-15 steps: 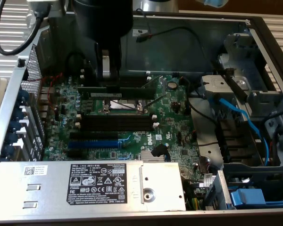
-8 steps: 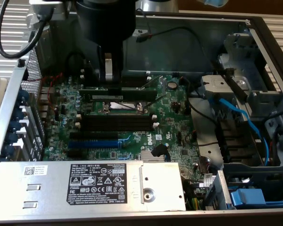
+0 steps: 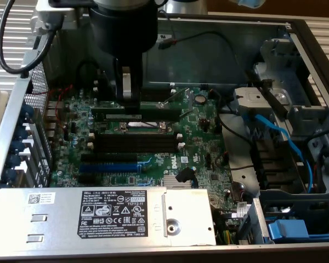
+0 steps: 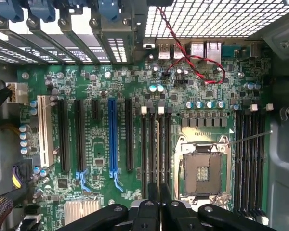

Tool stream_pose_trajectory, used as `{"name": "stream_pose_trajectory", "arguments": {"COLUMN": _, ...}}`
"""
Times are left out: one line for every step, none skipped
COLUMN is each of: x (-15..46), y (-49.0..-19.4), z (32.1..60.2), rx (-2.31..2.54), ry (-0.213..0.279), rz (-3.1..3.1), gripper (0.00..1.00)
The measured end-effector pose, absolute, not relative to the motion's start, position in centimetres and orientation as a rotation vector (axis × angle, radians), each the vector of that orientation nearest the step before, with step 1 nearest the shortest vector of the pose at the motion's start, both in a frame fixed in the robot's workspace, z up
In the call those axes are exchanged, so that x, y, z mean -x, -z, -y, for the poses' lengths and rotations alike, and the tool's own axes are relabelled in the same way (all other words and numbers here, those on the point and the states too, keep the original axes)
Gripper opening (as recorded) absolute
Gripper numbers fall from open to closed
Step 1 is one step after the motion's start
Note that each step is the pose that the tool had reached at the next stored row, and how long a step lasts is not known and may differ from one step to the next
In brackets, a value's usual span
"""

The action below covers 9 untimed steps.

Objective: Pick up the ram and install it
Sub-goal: 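Insert the ram into the slot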

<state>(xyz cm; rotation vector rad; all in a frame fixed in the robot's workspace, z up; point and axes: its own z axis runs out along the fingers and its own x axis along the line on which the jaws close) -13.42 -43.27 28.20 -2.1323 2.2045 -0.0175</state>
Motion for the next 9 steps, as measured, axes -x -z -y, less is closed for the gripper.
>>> {"name": "stream_pose_trajectory", "arguments": {"x": 13.37, "y": -28.14, "z": 43.27, "rx": 2.135, "ry": 0.015, "rz": -2.204, "gripper": 0.12}}
{"name": "stream_pose_trajectory", "arguments": {"x": 13.33, "y": -28.1, "z": 43.28, "rx": 2.137, "ry": 0.013, "rz": -2.204, "gripper": 0.12}}
{"name": "stream_pose_trajectory", "arguments": {"x": 13.31, "y": -28.07, "z": 43.32, "rx": 2.138, "ry": 0.012, "rz": -2.205, "gripper": 0.12}}
{"name": "stream_pose_trajectory", "arguments": {"x": 13.26, "y": -28.05, "z": 43.41, "rx": 2.14, "ry": 0.009, "rz": -2.205, "gripper": 0.12}}
{"name": "stream_pose_trajectory", "arguments": {"x": 13.21, "y": -28.02, "z": 43.46, "rx": 2.143, "ry": 0.005, "rz": -2.206, "gripper": 0.12}}
{"name": "stream_pose_trajectory", "arguments": {"x": 13.11, "y": -27.98, "z": 43.48, "rx": 2.145, "ry": 0.002, "rz": -2.206, "gripper": 0.12}}
{"name": "stream_pose_trajectory", "arguments": {"x": 13.01, "y": -27.96, "z": 43.52, "rx": 2.147, "ry": 0.0, "rz": -2.207, "gripper": 0.12}}
{"name": "stream_pose_trajectory", "arguments": {"x": 12.96, "y": -27.91, "z": 43.56, "rx": 2.148, "ry": -0.002, "rz": -2.207, "gripper": 0.12}}
{"name": "stream_pose_trajectory", "arguments": {"x": 12.93, "y": -27.85, "z": 43.61, "rx": 2.149, "ry": -0.003, "rz": -2.208, "gripper": 0.12}}
